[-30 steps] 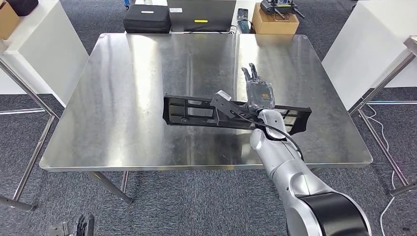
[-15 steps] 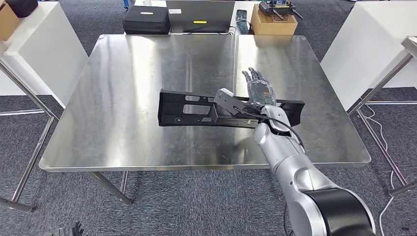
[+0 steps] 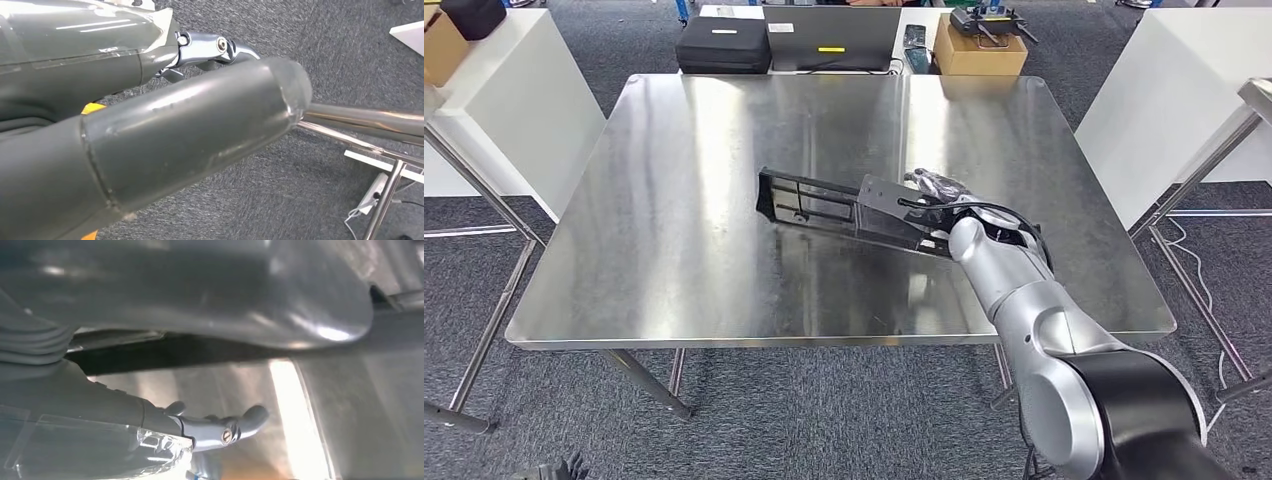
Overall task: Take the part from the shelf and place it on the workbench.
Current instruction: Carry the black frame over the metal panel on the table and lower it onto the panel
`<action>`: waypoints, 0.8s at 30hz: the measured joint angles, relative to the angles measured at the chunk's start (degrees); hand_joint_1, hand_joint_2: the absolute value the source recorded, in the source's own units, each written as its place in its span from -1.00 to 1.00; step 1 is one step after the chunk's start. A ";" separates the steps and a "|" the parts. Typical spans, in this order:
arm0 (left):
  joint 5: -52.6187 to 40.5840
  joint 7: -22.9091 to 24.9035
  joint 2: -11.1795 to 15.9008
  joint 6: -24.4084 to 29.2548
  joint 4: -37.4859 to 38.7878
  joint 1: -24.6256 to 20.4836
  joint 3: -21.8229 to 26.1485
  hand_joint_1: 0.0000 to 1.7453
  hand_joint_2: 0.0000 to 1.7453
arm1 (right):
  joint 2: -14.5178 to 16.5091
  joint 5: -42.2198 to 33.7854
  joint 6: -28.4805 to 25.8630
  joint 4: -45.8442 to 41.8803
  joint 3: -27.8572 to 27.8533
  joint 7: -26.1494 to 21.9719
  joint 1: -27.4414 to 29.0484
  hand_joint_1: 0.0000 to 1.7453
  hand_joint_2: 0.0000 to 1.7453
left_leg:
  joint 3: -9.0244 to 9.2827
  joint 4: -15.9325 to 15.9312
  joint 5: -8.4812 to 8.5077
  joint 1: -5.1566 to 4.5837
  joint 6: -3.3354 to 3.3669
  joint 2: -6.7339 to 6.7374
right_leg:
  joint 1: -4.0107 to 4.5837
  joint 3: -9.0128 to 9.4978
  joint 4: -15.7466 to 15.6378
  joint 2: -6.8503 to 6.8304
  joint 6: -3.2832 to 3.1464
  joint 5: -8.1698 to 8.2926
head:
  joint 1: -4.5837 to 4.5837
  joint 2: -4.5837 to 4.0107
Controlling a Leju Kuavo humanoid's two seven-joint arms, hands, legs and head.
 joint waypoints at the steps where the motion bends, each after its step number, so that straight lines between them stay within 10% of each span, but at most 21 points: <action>1: -0.20 0.04 0.01 -0.08 0.00 0.01 0.16 -1.00 -1.00 | -0.09 0.13 -0.18 0.08 -0.15 0.08 0.05 -1.00 -1.00 | -0.01 0.00 0.00 -0.01 0.00 -0.01 | 0.00 0.01 0.00 -0.01 0.00 0.00 | 0.01 0.00; 21: -2.93 -0.40 0.02 -1.18 0.00 0.15 1.78 -1.00 -1.00 | -1.66 2.68 -8.10 0.05 -0.48 1.12 0.62 -1.00 -1.00 | -0.05 0.00 -0.08 -0.02 -0.07 -0.01 | 0.01 -0.02 0.00 0.00 -0.03 -0.06 | 0.01 0.00; 24: -4.67 -0.47 0.02 -1.67 0.00 0.17 2.61 -1.00 -1.00 | -2.63 3.97 -12.40 -0.44 -0.85 1.69 0.96 -1.00 0.50 | -0.05 0.01 -0.08 -0.03 -0.07 -0.01 | 0.00 -0.02 -0.01 0.00 -0.03 -0.06 | 0.01 0.00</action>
